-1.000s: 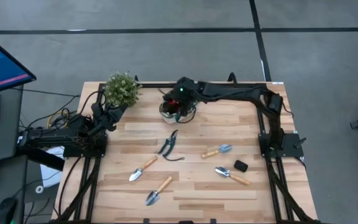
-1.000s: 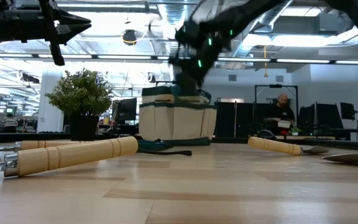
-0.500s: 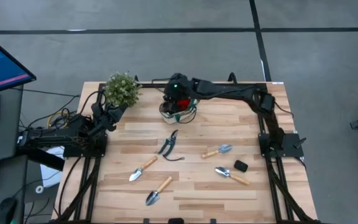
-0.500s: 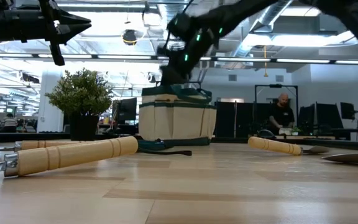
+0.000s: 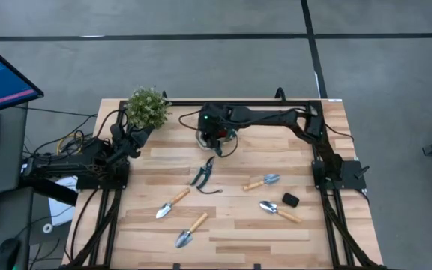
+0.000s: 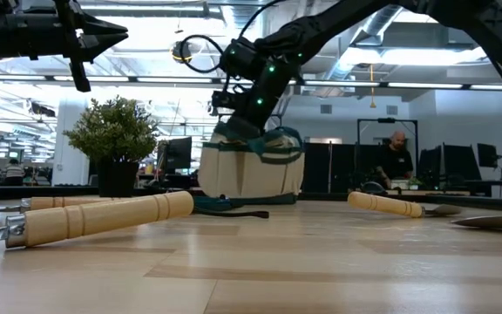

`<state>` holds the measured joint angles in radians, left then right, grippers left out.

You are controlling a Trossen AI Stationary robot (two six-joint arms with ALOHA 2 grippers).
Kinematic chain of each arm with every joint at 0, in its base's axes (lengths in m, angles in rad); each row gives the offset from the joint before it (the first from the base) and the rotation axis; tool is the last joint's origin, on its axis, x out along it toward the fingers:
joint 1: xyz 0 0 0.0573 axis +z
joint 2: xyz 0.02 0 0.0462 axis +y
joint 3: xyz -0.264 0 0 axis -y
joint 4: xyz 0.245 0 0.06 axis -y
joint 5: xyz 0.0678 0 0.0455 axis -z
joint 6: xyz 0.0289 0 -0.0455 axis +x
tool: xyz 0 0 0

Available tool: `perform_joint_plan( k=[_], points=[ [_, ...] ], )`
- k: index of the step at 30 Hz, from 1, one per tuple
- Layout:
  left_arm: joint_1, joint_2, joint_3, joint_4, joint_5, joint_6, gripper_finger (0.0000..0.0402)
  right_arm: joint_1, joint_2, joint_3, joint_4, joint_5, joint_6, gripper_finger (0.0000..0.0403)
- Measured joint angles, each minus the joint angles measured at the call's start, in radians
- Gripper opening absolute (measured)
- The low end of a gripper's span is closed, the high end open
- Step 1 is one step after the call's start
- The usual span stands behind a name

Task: Pick & Place Garden tools in Gardening bag
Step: Put the red glove into the light brown gardening bag, then put the brown trowel into the light brown gardening bag

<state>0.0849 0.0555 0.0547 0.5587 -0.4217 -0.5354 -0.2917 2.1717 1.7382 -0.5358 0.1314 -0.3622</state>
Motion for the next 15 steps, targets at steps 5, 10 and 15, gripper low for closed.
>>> perform_joint_plan(
  k=[5,10,15],
  points=[
    [0.000,0.000,0.000,0.000,0.000,0.000,0.0034,-0.004,-0.080,-0.002,-0.006,0.001,-0.009,0.0004],
    [0.000,0.004,0.000,0.000,-0.034,0.005,0.0034,-0.006,-0.234,0.001,-0.015,0.000,-0.014,0.0039],
    [0.000,0.050,0.003,0.003,-0.038,0.000,0.0040,-0.006,-0.392,0.000,-0.115,0.001,0.030,0.0108]
  ],
)
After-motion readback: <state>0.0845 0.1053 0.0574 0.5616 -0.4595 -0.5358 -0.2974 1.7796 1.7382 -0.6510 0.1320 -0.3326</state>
